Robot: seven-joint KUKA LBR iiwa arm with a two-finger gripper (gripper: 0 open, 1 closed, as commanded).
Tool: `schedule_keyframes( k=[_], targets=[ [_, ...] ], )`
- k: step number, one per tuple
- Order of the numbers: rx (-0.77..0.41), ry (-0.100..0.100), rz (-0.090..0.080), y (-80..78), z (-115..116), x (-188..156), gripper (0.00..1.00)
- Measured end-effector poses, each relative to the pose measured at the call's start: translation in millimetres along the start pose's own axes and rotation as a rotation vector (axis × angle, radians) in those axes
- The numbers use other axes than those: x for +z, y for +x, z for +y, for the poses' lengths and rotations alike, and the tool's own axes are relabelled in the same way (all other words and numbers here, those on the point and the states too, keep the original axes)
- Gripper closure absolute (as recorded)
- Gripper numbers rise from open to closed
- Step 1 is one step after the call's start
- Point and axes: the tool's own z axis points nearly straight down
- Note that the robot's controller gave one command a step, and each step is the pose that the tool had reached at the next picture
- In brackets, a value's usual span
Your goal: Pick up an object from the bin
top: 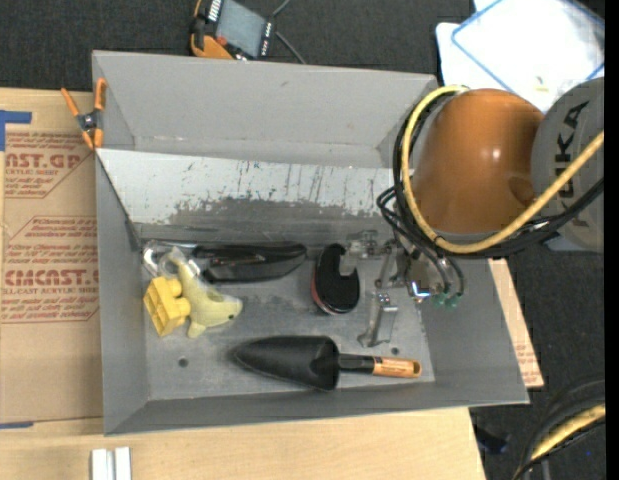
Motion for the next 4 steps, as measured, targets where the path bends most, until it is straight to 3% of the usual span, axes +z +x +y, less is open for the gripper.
schedule_keyframes(
  k=[1,2,3,4],
  targets=[
    [0.000,0.000,0.000,0.0,0,0,0.00],
    [0.225,0.000,0.000,-16.6,23,33,0.00],
    [0.002,0.000,0.003,-1.0,18,84,0.00],
    [0.056,-0.001,0.007,-6.8,17,64,0.00]
  ],
)
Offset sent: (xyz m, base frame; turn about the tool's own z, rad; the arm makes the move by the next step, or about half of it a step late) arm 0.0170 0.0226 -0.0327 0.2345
